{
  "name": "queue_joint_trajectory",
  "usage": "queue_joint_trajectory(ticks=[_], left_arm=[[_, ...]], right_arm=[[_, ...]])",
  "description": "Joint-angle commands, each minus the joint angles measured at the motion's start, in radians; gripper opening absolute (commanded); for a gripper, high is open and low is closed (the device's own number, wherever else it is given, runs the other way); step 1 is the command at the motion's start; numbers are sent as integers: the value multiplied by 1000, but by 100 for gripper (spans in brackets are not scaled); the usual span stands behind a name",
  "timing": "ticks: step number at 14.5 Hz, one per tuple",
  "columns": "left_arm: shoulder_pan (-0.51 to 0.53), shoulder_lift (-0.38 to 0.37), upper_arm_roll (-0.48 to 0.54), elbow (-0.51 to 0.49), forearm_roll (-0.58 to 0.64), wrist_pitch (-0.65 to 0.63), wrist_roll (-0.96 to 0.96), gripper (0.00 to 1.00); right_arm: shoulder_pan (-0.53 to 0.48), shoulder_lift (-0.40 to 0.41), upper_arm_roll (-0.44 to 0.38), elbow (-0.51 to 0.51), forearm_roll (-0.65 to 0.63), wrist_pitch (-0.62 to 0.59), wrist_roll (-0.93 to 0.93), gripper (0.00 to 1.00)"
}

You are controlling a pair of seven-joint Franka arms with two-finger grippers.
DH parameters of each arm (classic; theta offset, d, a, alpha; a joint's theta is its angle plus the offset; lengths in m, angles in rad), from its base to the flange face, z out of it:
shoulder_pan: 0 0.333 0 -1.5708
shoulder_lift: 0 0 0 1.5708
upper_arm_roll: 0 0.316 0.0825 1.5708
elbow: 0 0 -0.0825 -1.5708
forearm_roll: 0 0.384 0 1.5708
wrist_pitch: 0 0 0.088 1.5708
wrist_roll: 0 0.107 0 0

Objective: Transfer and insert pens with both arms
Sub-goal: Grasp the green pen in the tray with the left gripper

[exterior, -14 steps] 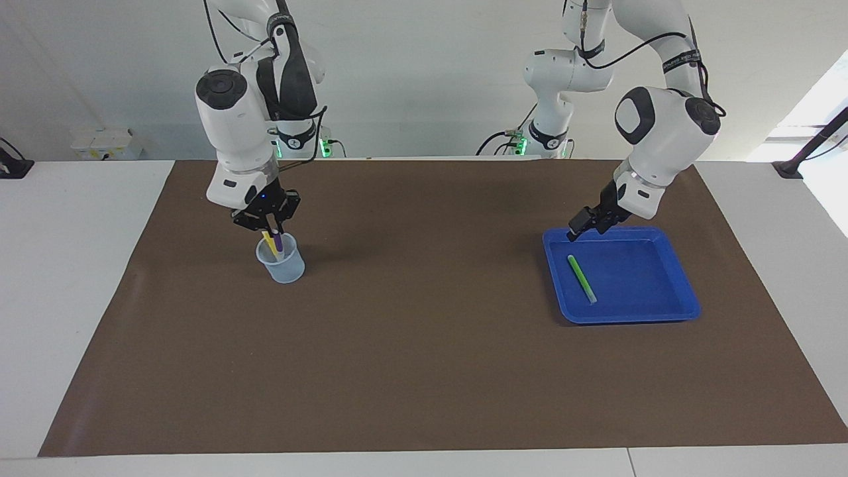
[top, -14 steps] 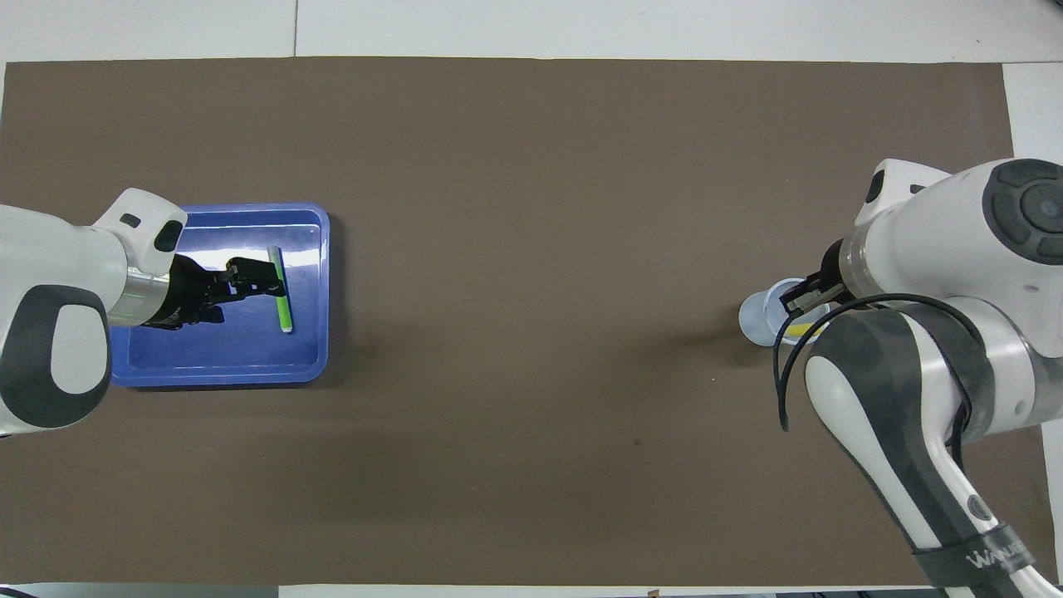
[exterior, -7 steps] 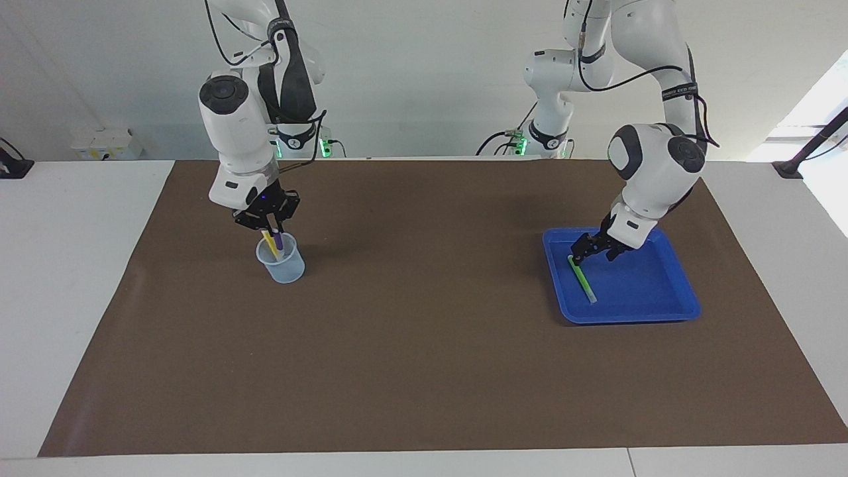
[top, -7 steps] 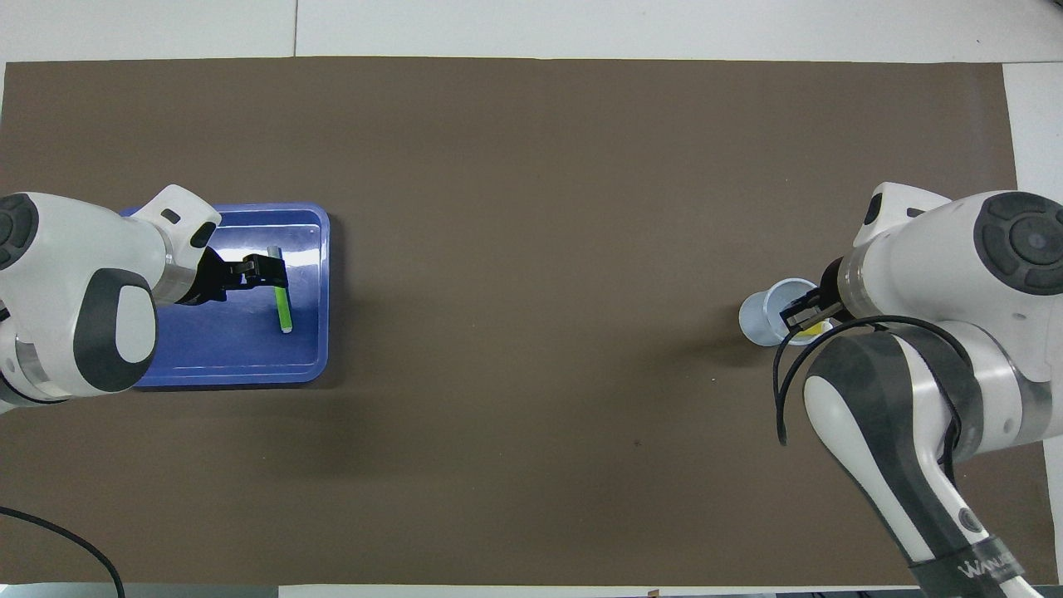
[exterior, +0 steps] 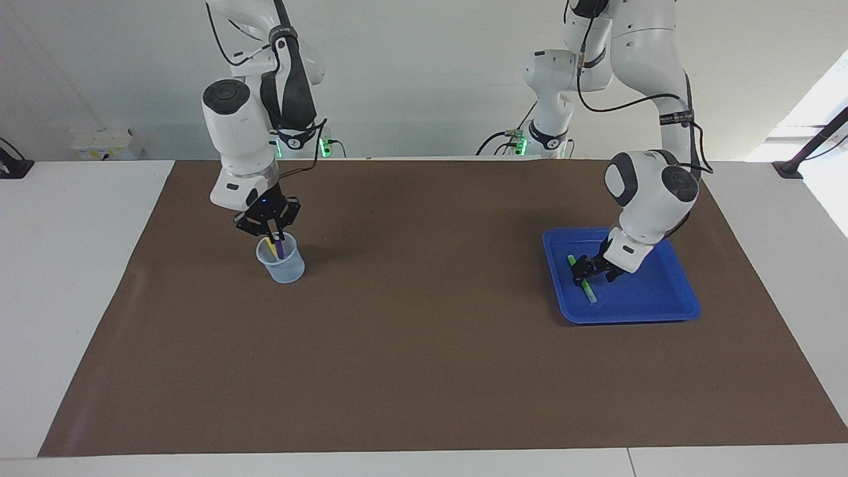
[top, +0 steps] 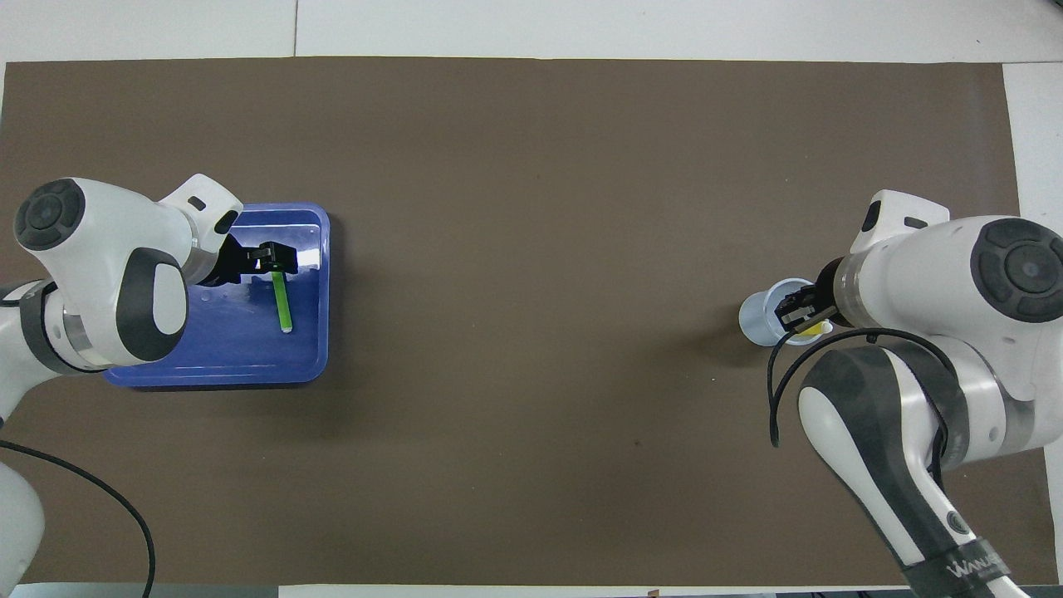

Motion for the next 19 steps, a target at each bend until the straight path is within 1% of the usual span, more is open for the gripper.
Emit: queue_joint_trajectory(ticks=[1,3,4,5,7,9,12,13,15,16,18,19], left_arm=[[-5,33,2,28,24,3,9,77],[-6,37,2,28,49,2,6,66],[-11,37,2,27,51,3,6,57],[-14,37,2,27,51,3,5,51],[-14,37,4,28,51,0,3,46],[-16,37,4,28,51,-1,2,38],[-17,37,4,28,51,-1,3,32],[-17,37,4,30,51,-3,3,28],[-17,37,4,30,51,-6,3,13],[-17,37,4,31,51,-9,3,7],[-17,37,4,37,51,-9,3,4],[-16,37,4,39,51,-15,2,0]], right_arm=[[-15,-30,8,-32,34,22,-20,0],[-18,-33,6,-44,55,22,-21,0],[-21,-35,6,-55,78,25,-26,0],[-33,-35,6,-58,94,25,-32,0],[-41,-35,6,-70,103,40,-52,0],[-50,-39,6,-84,108,45,-55,0],[-62,-39,6,-99,129,46,-55,0],[-62,-39,6,-104,137,48,-55,0],[-62,-41,6,-108,137,57,-55,0],[-62,-41,6,-113,137,60,-53,0],[-62,-36,5,-115,137,71,-53,0],[-62,-36,4,-116,137,71,-53,0]])
